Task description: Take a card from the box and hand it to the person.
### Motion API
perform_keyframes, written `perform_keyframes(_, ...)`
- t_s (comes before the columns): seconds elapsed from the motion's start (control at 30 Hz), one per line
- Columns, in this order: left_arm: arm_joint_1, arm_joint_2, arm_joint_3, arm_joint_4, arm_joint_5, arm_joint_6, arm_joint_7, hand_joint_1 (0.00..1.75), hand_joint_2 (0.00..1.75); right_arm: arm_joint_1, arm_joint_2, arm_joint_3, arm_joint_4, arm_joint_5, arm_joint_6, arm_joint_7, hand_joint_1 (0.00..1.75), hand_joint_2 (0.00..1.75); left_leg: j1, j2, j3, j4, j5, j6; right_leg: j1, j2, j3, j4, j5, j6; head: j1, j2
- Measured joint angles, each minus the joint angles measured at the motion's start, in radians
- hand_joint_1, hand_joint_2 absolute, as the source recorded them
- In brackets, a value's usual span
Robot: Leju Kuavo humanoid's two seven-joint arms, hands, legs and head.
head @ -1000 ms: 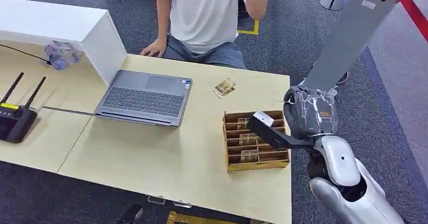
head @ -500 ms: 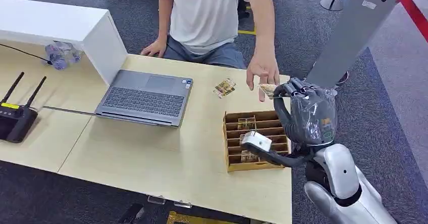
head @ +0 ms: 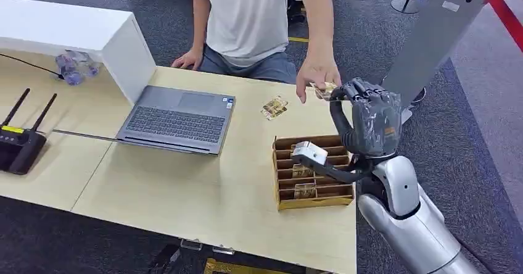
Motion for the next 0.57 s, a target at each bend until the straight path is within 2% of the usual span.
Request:
perform_keyframes(0.03, 0.0, 0.0, 0.0, 0.0, 0.0, 0.0, 0.002, 0.0, 0.0, -0.004, 0.005, 0.001, 0.012, -0.003, -0.002, -0.002, 1.61, 1.75, 0.0, 0.0, 0.0, 0.0, 0.0, 0.0, 0.0, 0.0, 0.0, 0.0, 0.0, 0.0, 0.0, 0.0)
perform_keyframes(0.07, 0.0, -0.001, 0.0, 0.0, 0.0, -0.001, 0.002, 0.0, 1.75, -0.011, 0.013, 0.002, 0.033, -0.005, -0.003, -0.004, 0.1, 1.75, 0.0, 0.0, 0.0, 0.0, 0.0, 0.0, 0.0, 0.0, 0.0, 0.0, 0.0, 0.0, 0.0, 0.0)
perform_keyframes(0.1, 0.0, -0.001, 0.0, 0.0, 0.0, -0.001, 0.002, 0.0, 1.75, -0.018, 0.019, 0.002, 0.052, -0.006, -0.005, -0.005, 0.1, 1.75, 0.0, 0.0, 0.0, 0.0, 0.0, 0.0, 0.0, 0.0, 0.0, 0.0, 0.0, 0.0, 0.0, 0.0)
perform_keyframes(0.13, -0.001, -0.001, 0.0, 0.0, 0.0, -0.002, 0.003, 0.0, 1.75, -0.021, 0.025, 0.003, 0.065, -0.01, -0.008, -0.006, 0.0, 1.75, 0.0, 0.0, 0.0, 0.0, 0.0, 0.0, 0.0, 0.0, 0.0, 0.0, 0.0, 0.0, 0.0, 0.0)
perform_keyframes(0.3, -0.001, -0.002, -0.001, 0.0, -0.01, -0.002, 0.004, 0.0, 1.75, -0.032, 0.049, 0.008, 0.118, -0.068, -0.018, -0.015, 0.0, 1.75, 0.0, 0.0, 0.0, 0.0, 0.0, 0.0, 0.0, 0.0, 0.0, 0.0, 0.0, 0.0, 0.0, 0.0)
perform_keyframes(0.33, 0.0, -0.002, -0.001, 0.0, -0.008, 0.0, 0.004, 0.0, 0.0, -0.032, 0.051, 0.008, 0.124, -0.097, -0.015, -0.023, 0.0, 1.75, 0.0, 0.0, 0.0, 0.0, 0.0, 0.0, 0.0, 0.0, -0.001, 0.0, 0.0, 0.0, 0.0, 0.0)
perform_keyframes(0.4, 0.001, -0.002, -0.001, 0.0, 0.002, 0.002, 0.001, 0.0, 0.0, -0.031, 0.055, 0.009, 0.13, -0.192, -0.005, -0.05, 0.0, 1.75, 0.0, 0.0, 0.0, 0.0, 0.0, 0.0, 0.0, 0.0, -0.001, 0.0, 0.0, 0.0, 0.0, 0.0)
perform_keyframes(0.43, 0.004, -0.002, -0.001, 0.0, 0.009, 0.003, 0.0, 0.0, 0.0, -0.03, 0.058, 0.01, 0.135, -0.311, 0.014, -0.086, 0.0, 1.75, 0.0, 0.0, 0.0, 0.0, 0.0, 0.0, 0.0, 0.0, -0.001, 0.0, 0.0, 0.0, 0.0, 0.0)
perform_keyframes(0.57, 0.013, -0.002, 0.0, 0.0, 0.023, 0.01, -0.006, 0.0, 0.0, -0.006, 0.058, 0.003, 0.13, -0.631, 0.085, -0.185, 0.0, 1.75, 0.0, 0.0, 0.0, 0.0, 0.0, 0.0, 0.0, 0.0, -0.001, 0.0, 0.0, 0.0, 0.0, 0.0)
